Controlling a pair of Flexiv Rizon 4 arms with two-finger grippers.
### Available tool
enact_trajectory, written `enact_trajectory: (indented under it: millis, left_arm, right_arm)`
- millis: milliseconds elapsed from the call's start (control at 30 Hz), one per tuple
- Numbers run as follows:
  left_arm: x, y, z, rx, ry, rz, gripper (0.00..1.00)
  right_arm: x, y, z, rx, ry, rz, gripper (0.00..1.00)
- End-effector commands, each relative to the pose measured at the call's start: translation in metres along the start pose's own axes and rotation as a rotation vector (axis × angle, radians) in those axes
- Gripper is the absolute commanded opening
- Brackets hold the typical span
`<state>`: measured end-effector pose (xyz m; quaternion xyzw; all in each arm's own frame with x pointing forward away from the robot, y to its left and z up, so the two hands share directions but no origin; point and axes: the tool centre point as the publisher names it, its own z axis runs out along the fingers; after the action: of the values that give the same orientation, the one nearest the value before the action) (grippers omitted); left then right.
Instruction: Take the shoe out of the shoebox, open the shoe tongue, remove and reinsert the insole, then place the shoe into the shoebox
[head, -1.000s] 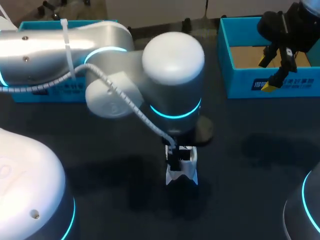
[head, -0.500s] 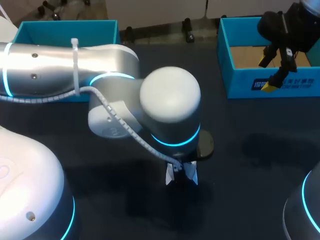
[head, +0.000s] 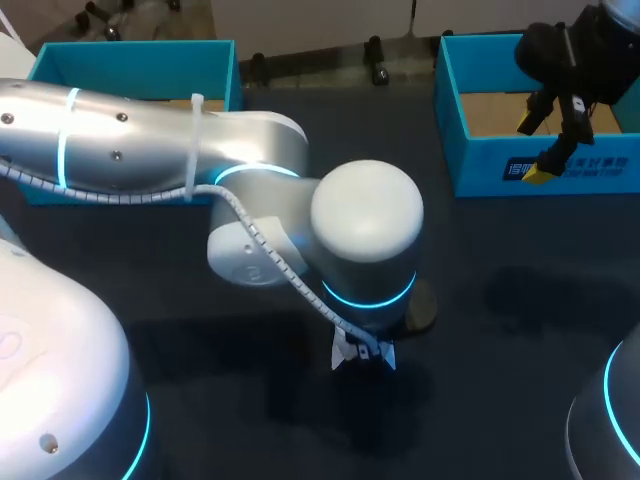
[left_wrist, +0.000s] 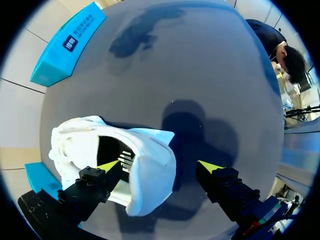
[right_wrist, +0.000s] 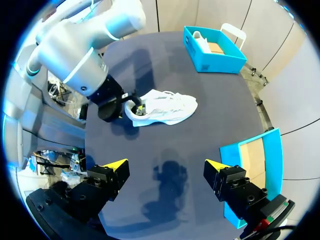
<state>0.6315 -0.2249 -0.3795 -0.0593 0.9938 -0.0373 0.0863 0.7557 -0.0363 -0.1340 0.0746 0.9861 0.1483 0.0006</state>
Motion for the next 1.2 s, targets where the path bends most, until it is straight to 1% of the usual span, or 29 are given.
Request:
enact_trajectory:
  millis: [33,200,300,467,533,567,600,633,667,700,733,767,867,900,967,1000,1033,1100,1200]
  left_arm:
    - [0.001,0.004,0.013,-0.005,0.013,-0.004,1.00]
    - [0.002,0.007,0.020,-0.015,0.037,-0.013,1.00]
    - [0.003,0.007,0.020,-0.017,0.061,-0.027,0.95]
    - [0.005,0.005,0.020,-0.028,0.089,-0.030,0.90]
    - [0.005,0.004,0.020,-0.029,0.099,-0.034,0.84]
    - [0.005,0.004,0.020,-0.031,0.104,-0.032,0.84]
    - [0.005,0.005,0.020,-0.031,0.112,-0.028,0.78]
    - [0.006,0.005,0.019,-0.034,0.116,-0.024,0.68]
    - [0.005,0.005,0.019,-0.035,0.116,-0.024,0.65]
    - [0.006,0.005,0.019,-0.041,0.119,-0.021,0.58]
    - [0.006,0.005,0.018,-0.043,0.120,-0.020,0.55]
    - [0.006,0.006,0.018,-0.043,0.130,-0.024,0.49]
    - [0.007,0.006,0.017,-0.048,0.138,-0.023,0.38]
    - [0.007,0.006,0.017,-0.050,0.148,-0.019,0.30]
    - [0.009,0.006,0.017,-0.043,0.167,-0.013,0.20]
    - [0.009,0.006,0.018,-0.042,0.176,-0.008,0.07]
    - [0.010,0.006,0.018,-0.038,0.188,-0.006,0.00]
    - [0.011,0.006,0.018,-0.031,0.220,0.002,0.00]
    - [0.016,0.004,0.018,-0.040,0.266,0.007,0.00]
  right_arm:
    - [-0.002,0.001,0.000,0.003,0.003,0.000,1.00]
    - [-0.002,0.001,0.000,0.003,0.003,0.000,1.00]
    - [-0.002,0.001,0.000,0.003,0.003,0.000,1.00]
    - [-0.002,0.001,0.000,0.003,0.003,0.000,1.00]
    - [-0.002,0.001,0.000,0.003,0.003,0.000,1.00]
    - [-0.002,0.001,0.000,0.003,0.003,0.000,1.00]
    - [-0.002,0.001,0.000,0.003,0.003,0.000,1.00]
    - [-0.002,0.001,0.000,0.003,0.003,0.000,1.00]
    - [-0.002,0.001,0.000,0.003,0.003,0.000,1.00]
    - [-0.002,0.001,0.000,0.003,0.003,0.000,1.00]
    - [-0.002,0.001,0.000,0.003,0.003,0.000,1.00]
    - [-0.002,0.001,0.000,0.003,0.003,0.000,1.00]
    - [-0.002,0.001,0.000,0.003,0.003,0.000,1.00]
    - [-0.002,0.001,0.000,0.003,0.003,0.000,1.00]
    - [-0.002,0.001,0.000,0.003,0.003,0.000,1.00]
    - [-0.002,0.001,0.000,0.003,0.003,0.000,1.00]
    - [-0.002,0.001,0.000,0.003,0.003,0.000,1.00]
    - [-0.002,0.001,0.000,0.003,0.003,0.000,1.00]
    - [-0.002,0.001,0.000,0.003,0.003,0.000,1.00]
